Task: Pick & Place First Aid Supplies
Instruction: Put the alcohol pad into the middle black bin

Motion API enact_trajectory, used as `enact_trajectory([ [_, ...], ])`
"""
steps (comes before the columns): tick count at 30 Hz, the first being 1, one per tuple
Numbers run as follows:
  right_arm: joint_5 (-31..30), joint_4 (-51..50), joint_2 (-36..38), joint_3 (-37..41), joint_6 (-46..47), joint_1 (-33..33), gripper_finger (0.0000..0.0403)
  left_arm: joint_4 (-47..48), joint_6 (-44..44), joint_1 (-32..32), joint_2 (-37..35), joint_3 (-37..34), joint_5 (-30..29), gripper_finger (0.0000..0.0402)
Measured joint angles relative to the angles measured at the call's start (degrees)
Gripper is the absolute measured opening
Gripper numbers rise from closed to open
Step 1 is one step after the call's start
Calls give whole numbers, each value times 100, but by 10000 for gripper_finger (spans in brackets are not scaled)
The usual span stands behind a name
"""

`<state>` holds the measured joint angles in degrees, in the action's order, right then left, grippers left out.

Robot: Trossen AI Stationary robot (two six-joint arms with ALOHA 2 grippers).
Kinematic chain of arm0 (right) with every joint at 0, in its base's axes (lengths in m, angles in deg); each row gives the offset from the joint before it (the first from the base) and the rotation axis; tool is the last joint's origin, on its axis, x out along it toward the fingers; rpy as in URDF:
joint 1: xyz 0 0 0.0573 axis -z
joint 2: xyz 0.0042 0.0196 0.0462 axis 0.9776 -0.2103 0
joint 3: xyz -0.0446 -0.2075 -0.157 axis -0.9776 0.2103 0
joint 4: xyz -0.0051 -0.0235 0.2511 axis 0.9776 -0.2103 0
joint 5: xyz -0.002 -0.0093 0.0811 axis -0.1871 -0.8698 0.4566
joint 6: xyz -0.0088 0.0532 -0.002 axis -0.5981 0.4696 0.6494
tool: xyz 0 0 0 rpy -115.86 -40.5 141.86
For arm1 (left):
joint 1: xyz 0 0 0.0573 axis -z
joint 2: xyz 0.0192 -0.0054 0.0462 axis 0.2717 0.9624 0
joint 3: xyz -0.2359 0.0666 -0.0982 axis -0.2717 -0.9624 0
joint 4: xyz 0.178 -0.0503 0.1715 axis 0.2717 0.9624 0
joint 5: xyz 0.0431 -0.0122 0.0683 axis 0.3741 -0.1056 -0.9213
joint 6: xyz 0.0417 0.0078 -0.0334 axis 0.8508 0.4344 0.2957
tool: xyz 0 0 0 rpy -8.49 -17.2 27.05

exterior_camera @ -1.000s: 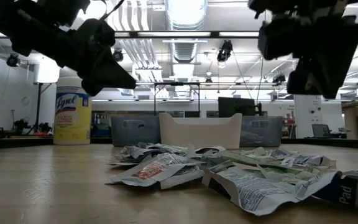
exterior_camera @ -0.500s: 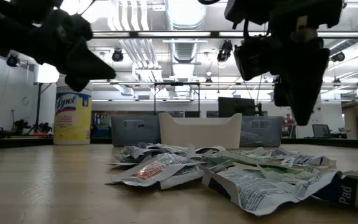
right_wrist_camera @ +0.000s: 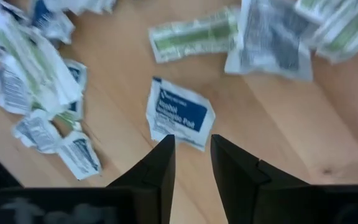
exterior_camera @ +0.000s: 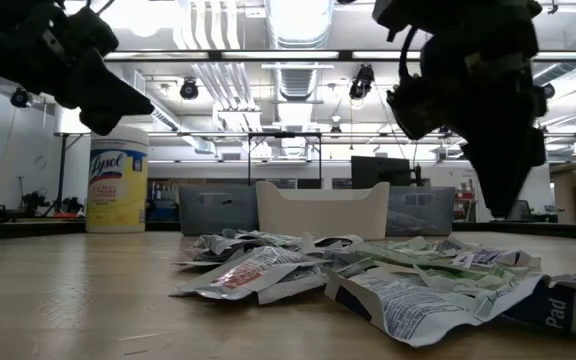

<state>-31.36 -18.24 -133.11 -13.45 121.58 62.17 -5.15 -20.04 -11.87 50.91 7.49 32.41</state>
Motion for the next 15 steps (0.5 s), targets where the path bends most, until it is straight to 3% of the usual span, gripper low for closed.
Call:
enact_trajectory([
  [15,-290,88,-161,49,277,-157,113,1209,171,-2,-1005,-9,-275,53],
])
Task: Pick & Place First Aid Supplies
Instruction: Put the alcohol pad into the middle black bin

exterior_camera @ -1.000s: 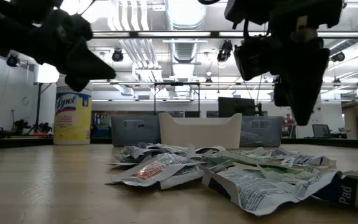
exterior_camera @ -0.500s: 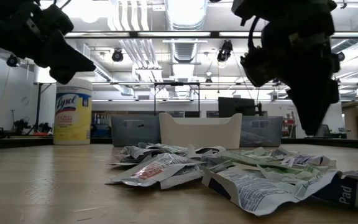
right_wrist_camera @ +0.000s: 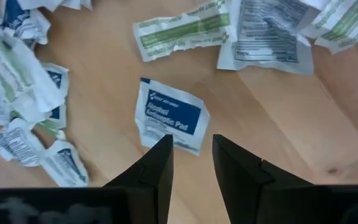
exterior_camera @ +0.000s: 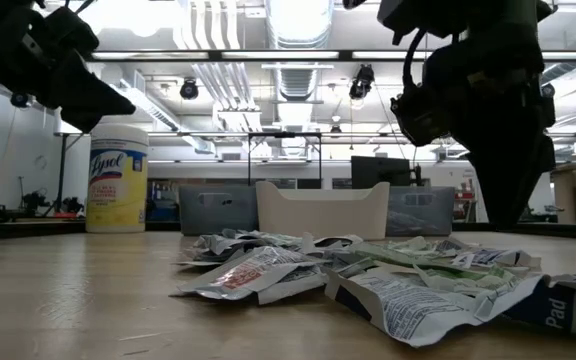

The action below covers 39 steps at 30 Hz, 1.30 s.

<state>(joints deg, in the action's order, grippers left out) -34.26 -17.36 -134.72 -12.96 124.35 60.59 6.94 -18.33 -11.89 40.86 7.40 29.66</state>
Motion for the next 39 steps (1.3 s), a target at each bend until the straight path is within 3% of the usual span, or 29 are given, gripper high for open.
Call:
enact_trajectory([
  [19,34,245,-673,49,104,7,164,-111,-9,0,-18,-2,-133,53],
  [25,75,192,-776,46,96,10,127,-111,-101,0,-17,0,-123,53],
  [34,-6,-71,-629,76,-81,10,17,-111,-107,0,-16,-2,-123,53],
  [39,-10,-143,-597,74,-116,7,9,-111,-107,0,-16,-2,-123,53],
])
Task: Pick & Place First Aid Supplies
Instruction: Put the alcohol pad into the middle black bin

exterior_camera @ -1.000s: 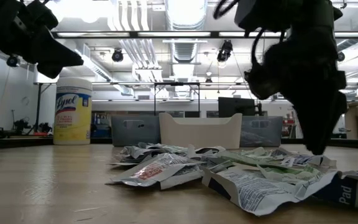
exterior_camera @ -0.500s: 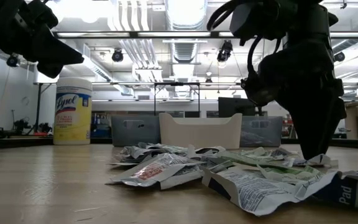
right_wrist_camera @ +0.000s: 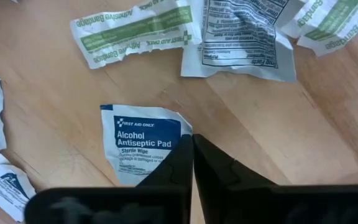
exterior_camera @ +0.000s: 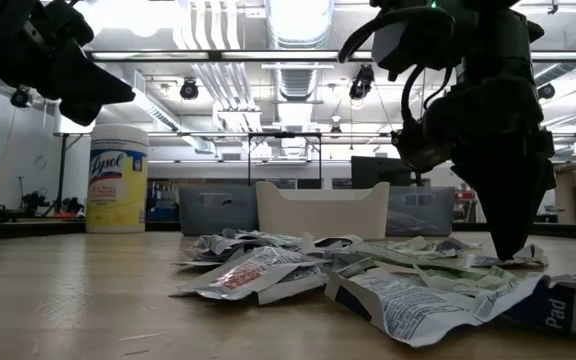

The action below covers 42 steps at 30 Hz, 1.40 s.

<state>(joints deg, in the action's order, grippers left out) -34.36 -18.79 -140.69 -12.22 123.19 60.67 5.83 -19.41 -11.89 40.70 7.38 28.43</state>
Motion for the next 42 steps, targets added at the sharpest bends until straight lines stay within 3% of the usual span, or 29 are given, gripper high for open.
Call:
enact_trajectory([
  [17,-234,-492,9,-4,179,-17,8,12,-2,2,0,0,0,53],
  [26,-221,-479,9,-4,-177,-12,12,61,-67,2,2,0,0,53],
  [42,-241,-393,196,20,-349,-11,123,51,-76,2,2,0,0,53],
])
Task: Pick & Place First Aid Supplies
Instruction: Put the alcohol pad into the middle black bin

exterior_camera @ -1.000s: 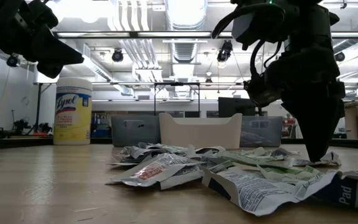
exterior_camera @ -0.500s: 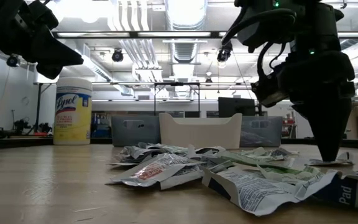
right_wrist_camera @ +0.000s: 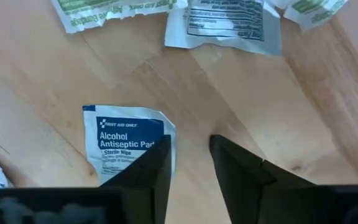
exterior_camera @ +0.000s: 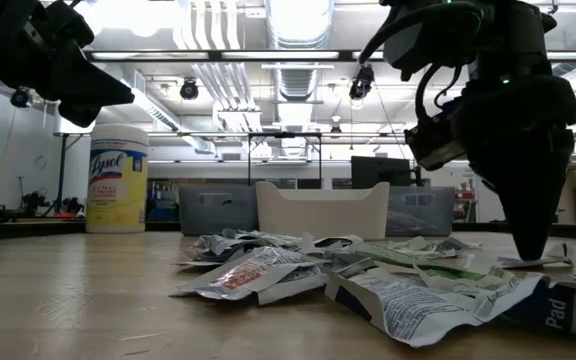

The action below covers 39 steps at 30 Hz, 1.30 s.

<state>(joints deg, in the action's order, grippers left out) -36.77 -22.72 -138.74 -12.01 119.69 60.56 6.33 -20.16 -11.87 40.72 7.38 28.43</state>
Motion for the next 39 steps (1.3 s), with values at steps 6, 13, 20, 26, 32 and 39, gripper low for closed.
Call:
enact_trajectory([
  [6,-114,-89,182,35,-225,5,125,-3,-29,0,0,0,0,53],
  [13,-69,70,268,23,-473,4,123,-7,-70,0,0,0,0,53],
  [20,-54,165,274,10,-512,4,135,-7,-140,-1,0,1,-2,53],
  [26,-56,303,270,107,-514,6,130,-7,-147,0,0,0,-2,53],
  [32,-60,488,299,405,-399,7,132,-7,-165,0,-1,0,-2,53],
  [39,-325,379,303,546,-160,2,111,-7,-172,-2,0,0,-44,53],
])
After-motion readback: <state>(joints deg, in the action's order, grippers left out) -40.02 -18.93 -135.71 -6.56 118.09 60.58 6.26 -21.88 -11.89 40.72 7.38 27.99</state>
